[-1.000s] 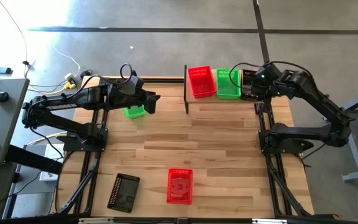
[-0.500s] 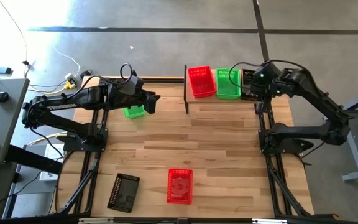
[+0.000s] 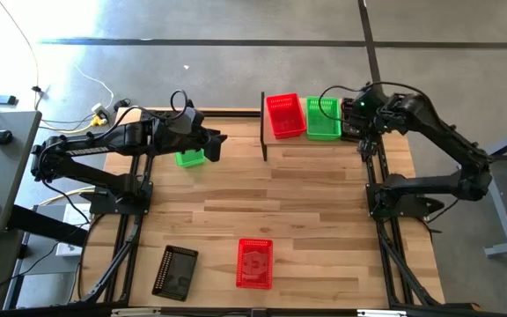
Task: Stack baskets on shelf by color
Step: Stack the top black bin on top of the black bin
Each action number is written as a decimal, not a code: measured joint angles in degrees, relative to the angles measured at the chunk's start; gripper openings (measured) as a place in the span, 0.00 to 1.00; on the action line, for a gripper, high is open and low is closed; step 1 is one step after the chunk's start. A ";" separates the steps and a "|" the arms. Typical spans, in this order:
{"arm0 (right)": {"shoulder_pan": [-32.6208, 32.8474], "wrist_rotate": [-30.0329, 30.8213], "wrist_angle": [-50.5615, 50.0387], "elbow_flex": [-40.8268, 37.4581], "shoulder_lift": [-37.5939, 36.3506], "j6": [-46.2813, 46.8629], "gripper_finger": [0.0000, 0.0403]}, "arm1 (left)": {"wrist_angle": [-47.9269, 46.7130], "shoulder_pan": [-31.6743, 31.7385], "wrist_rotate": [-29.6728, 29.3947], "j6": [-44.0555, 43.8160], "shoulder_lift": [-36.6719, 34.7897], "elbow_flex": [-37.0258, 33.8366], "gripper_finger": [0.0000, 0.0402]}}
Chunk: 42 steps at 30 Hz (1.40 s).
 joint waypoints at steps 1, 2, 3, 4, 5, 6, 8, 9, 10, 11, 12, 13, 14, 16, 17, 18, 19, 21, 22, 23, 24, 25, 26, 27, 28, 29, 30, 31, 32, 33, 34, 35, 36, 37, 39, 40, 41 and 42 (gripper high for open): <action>0.00 0.00 -0.41 -0.01 0.37 0.02 0.29 | 0.00 0.01 0.00 0.00 0.00 0.00 0.38; 0.00 0.00 -0.65 -0.01 0.77 0.02 0.29 | 0.00 0.00 0.00 0.00 0.00 0.00 0.38; 0.00 0.07 -0.92 -0.01 1.23 0.00 0.29 | 0.00 0.01 0.00 0.00 0.00 0.00 0.38; 0.01 0.61 -1.30 -0.03 1.64 -0.01 0.29 | 0.00 0.01 0.00 0.02 0.00 0.00 0.38; 0.02 1.61 -1.60 -0.07 1.89 0.00 0.29 | 0.00 0.01 0.00 0.02 0.00 0.00 0.38; 0.00 2.79 -1.66 -0.07 1.98 0.00 0.29 | 0.00 -0.01 0.00 0.00 0.00 0.00 0.38; 0.00 4.95 -1.64 -0.07 1.95 -0.11 0.29 | 0.00 0.00 0.00 0.02 0.00 0.00 0.38; 0.00 5.85 -1.62 -0.07 1.94 -0.13 0.29 | 0.00 0.01 0.00 0.02 -0.01 0.00 0.38; 0.00 6.29 -1.62 -0.07 1.92 -0.13 0.29 | 0.00 0.00 0.00 0.02 0.00 0.00 0.38; 0.00 6.29 -1.64 -0.07 1.89 -0.14 0.29 | 0.00 0.01 0.00 0.02 0.00 0.00 0.38; 0.00 6.25 -1.64 -0.07 1.87 -0.15 0.29 | 0.00 0.01 0.00 0.02 0.00 0.02 0.38; 0.00 6.24 -1.63 -0.06 1.87 -0.19 0.29 | 0.00 0.00 0.00 0.03 0.00 0.00 0.38; 0.00 6.02 -1.76 0.06 1.87 -0.22 0.29 | 0.00 0.00 0.00 0.02 0.00 0.00 0.38; 0.02 4.76 -1.89 1.27 1.89 -0.04 0.29 | 0.00 -0.01 0.00 0.02 0.00 0.00 0.38; 0.04 4.40 -1.77 2.21 1.89 0.46 0.29 | 0.00 0.01 0.00 0.02 0.00 0.00 0.38; 0.04 3.63 -1.73 3.20 1.87 1.12 0.29 | -0.01 -0.01 0.00 0.02 0.00 0.00 0.38; 0.04 2.89 -1.46 4.16 1.87 1.42 0.29 | 0.00 0.01 0.00 0.04 0.00 0.00 0.38; 0.07 2.06 -1.04 5.68 1.85 1.97 0.29 | 0.00 0.01 -0.02 0.03 0.00 0.00 0.38; 0.04 1.64 -1.00 5.94 1.84 1.98 0.29 | 0.00 -0.01 -0.02 0.04 0.00 0.00 0.38; 0.04 0.79 -1.04 5.86 1.82 1.96 0.29 | 0.00 0.00 -0.02 0.04 0.00 0.00 0.38; 0.04 -0.39 -1.06 5.56 1.85 1.97 0.29 | 0.00 0.01 -0.04 0.04 0.00 0.00 0.38; 0.04 -1.41 -1.09 5.08 1.95 2.07 0.29 | 0.00 0.01 -0.04 0.04 0.00 0.00 0.38; 0.04 -1.90 -1.07 4.40 1.97 2.40 0.29 | 0.00 0.01 -0.05 0.04 0.00 0.00 0.38; 0.06 -2.01 -1.01 3.66 1.98 2.47 0.29 | 0.00 0.01 -0.07 0.04 0.00 0.00 0.38; 0.07 -2.05 -0.92 2.89 1.98 2.59 0.29 | 0.00 0.01 -0.07 0.04 -0.02 0.00 0.38; 0.07 -2.01 -0.70 2.08 1.98 2.77 0.29 | 0.00 0.01 -0.07 0.04 0.00 0.00 0.38; 0.04 -2.00 -0.52 1.37 2.00 2.94 0.29 | 0.00 0.01 -0.09 0.04 0.00 0.00 0.38; 0.04 -2.02 -0.38 0.66 2.00 3.33 0.29 | 0.00 0.01 -0.09 0.04 -0.02 0.00 0.38; 0.04 -2.14 -0.35 -0.02 2.00 3.79 0.29 | 0.00 0.01 -0.10 0.04 0.00 0.00 0.38; 0.04 -2.58 -0.35 -0.67 2.00 3.95 0.29 | 0.00 0.01 -0.14 0.04 0.00 0.00 0.38; 0.06 -2.71 -0.35 -1.19 2.00 4.18 0.29 | 0.00 -0.01 -0.15 0.04 0.00 0.00 0.38; 0.04 -2.67 -0.34 -1.70 2.00 4.52 0.29 | 0.00 -0.01 -0.17 0.04 0.00 0.00 0.38; 0.06 -2.70 -0.31 -2.04 2.00 4.88 0.29 | 0.00 0.01 -0.17 0.04 0.00 0.00 0.38; 0.07 -2.71 -0.28 -2.27 1.99 5.00 0.29 | 0.00 0.00 -0.17 0.04 0.00 0.00 0.38; 0.07 -2.46 -0.27 -2.50 1.98 5.20 0.29 | 0.00 -0.01 -0.17 0.04 0.00 0.00 0.38; 0.05 -2.23 -0.17 -2.49 1.95 5.20 0.29 | 0.00 0.00 -0.14 0.04 0.00 0.00 0.38; 0.04 -2.10 -0.18 -2.34 1.91 5.18 0.29 | 0.00 -0.01 -0.12 0.04 0.00 0.00 0.38; 0.06 -2.10 -0.26 -1.87 1.91 5.15 0.29 | 0.00 0.00 -0.11 0.04 0.00 0.00 0.38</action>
